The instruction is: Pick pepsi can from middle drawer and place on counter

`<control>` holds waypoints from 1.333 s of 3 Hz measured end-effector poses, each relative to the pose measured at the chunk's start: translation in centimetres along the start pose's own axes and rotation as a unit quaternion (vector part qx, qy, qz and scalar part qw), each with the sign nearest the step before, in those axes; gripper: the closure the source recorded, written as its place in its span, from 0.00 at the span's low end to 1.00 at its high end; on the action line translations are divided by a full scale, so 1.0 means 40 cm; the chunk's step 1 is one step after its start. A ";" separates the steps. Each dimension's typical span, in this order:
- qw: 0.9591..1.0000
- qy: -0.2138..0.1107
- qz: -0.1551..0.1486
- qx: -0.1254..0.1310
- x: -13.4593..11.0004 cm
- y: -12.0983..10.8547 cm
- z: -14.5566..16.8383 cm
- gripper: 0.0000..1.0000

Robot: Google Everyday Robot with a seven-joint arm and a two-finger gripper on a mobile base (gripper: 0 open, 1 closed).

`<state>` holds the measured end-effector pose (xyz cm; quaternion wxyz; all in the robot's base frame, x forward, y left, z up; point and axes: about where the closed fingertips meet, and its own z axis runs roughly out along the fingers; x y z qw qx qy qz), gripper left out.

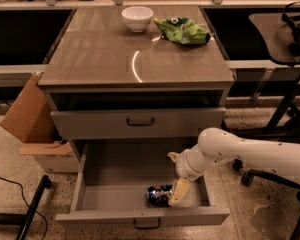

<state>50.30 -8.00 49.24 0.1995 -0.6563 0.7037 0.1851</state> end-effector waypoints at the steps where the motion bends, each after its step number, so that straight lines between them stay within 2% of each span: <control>1: 1.000 -0.010 0.007 0.005 0.035 -0.028 0.055 0.00; 3: 1.000 -0.007 -0.013 0.019 0.076 -0.103 0.183 0.00; 4: 0.999 0.001 -0.021 0.024 0.079 -0.119 0.221 0.00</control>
Offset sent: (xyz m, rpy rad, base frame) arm 0.0447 0.0042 -0.0864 0.0329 -0.0383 -0.0003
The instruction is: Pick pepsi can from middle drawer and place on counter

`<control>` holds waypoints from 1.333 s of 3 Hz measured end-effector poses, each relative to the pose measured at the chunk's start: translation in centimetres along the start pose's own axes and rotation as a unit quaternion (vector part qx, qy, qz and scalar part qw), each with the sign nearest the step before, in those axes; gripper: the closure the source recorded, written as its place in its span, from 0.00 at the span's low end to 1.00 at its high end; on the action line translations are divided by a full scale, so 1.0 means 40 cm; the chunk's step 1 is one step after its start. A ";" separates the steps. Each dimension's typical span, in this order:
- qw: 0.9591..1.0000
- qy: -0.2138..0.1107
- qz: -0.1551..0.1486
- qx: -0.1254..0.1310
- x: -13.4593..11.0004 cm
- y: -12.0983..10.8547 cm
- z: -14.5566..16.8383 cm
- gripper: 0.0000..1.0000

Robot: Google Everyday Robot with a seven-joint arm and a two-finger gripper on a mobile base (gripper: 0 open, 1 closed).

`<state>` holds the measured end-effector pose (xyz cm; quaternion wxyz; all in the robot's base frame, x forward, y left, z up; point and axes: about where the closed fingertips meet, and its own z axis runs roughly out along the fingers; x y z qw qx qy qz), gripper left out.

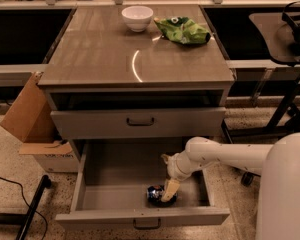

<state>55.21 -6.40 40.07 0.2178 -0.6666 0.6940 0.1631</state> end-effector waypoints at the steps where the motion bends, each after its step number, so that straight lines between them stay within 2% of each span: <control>1: 1.000 0.015 -0.001 -0.004 0.015 0.002 0.044 0.00; 2: 0.999 0.034 0.001 -0.013 0.029 0.019 0.084 0.06; 3: 0.999 0.038 0.004 -0.014 0.042 0.032 0.095 0.25; 4: 0.999 0.042 0.006 -0.011 0.048 0.038 0.091 0.48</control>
Offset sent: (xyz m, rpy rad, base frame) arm -0.0092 0.0102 -0.0533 -0.1124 0.0475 0.0097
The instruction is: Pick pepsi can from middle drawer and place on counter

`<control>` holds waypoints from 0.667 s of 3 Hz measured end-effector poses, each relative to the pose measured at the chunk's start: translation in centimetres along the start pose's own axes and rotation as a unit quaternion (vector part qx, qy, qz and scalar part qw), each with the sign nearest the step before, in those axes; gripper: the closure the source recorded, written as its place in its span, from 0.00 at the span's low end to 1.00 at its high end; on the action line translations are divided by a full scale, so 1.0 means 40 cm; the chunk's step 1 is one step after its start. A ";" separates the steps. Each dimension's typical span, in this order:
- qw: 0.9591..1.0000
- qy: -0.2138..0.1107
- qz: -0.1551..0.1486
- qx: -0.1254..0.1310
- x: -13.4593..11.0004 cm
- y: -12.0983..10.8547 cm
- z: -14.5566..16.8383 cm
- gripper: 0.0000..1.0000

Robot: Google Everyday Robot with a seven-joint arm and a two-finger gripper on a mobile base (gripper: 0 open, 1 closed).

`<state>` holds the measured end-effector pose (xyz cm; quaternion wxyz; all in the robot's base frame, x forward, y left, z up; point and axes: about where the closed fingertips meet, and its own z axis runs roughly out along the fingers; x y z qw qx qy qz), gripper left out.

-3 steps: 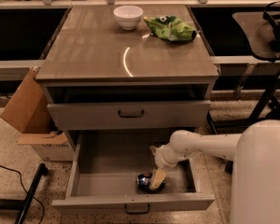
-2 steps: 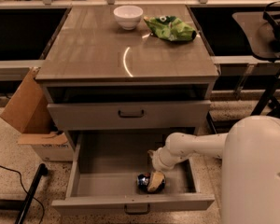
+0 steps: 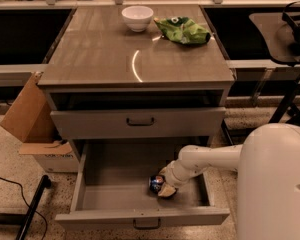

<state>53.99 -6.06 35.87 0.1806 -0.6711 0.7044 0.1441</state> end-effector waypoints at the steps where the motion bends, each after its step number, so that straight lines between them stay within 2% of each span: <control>1: 1.000 -0.009 -0.001 0.007 -0.001 -0.004 -0.024 0.71; 2: 0.999 -0.030 -0.003 0.018 0.004 -0.006 -0.073 0.94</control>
Offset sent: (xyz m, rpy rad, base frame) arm 0.0013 -0.0529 0.0847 0.1901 -0.1252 -0.0236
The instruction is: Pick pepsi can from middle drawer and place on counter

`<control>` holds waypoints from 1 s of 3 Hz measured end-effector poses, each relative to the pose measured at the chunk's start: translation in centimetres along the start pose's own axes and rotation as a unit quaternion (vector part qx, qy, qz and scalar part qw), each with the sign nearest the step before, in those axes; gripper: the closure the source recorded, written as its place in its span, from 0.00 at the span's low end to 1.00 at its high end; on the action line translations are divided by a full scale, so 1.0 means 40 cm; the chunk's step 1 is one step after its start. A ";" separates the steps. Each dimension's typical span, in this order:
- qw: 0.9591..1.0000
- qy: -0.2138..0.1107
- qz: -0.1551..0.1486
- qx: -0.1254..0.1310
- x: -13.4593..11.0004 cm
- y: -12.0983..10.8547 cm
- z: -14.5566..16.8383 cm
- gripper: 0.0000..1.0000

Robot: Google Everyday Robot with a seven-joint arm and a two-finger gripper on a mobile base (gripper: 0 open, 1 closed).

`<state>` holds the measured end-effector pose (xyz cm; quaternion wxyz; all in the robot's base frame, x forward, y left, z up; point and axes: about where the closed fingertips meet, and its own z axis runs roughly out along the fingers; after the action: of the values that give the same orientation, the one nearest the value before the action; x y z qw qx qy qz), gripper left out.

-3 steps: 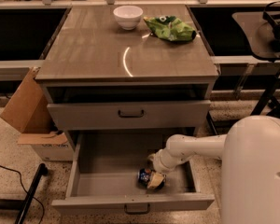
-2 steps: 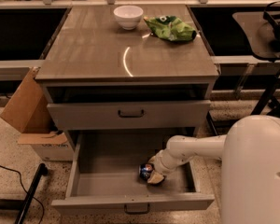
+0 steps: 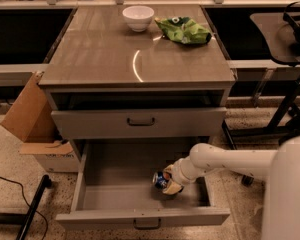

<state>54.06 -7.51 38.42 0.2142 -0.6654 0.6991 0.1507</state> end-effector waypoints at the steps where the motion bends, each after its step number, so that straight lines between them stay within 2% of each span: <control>1: 0.998 -0.041 -0.020 0.033 0.004 -0.016 -0.162 1.00; 2: 0.996 -0.057 -0.034 0.063 0.024 -0.036 -0.317 1.00; 3: 0.993 -0.053 -0.056 0.091 0.032 -0.058 -0.490 1.00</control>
Offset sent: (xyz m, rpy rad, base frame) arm 0.0070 -0.1304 0.1815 0.1293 -0.2531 -0.0045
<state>54.41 -18.48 54.86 0.3187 -0.6722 0.6593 0.1094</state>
